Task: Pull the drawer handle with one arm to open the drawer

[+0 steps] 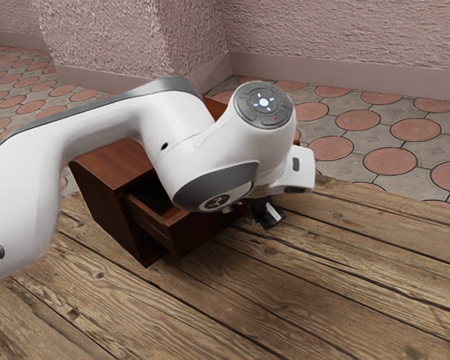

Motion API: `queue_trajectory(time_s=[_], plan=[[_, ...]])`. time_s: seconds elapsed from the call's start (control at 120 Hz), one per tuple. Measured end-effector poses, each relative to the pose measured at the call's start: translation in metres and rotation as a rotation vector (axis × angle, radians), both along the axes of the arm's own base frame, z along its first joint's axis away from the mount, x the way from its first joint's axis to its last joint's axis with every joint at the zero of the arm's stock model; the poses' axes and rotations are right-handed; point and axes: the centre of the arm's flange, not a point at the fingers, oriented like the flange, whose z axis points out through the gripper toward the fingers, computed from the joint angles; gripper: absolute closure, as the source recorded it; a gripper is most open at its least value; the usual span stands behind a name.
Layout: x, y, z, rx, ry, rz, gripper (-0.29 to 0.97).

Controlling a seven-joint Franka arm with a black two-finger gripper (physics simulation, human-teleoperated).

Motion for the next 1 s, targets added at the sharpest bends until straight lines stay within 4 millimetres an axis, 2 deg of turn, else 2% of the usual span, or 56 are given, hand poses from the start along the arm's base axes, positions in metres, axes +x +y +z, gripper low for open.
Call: queue_trajectory(time_s=[0.133,0.7,0.933,1.0], plan=[[-0.005,-0.007,0.003,-0.006,-0.007,-0.004,0.42],[-0.008,-0.018,0.005,-0.004,-0.029,0.003,0.39],[-0.011,-0.014,0.031,0.03,-0.071,0.006,0.38],[-0.011,-0.014,0.046,0.045,-0.091,0.013,0.38]])
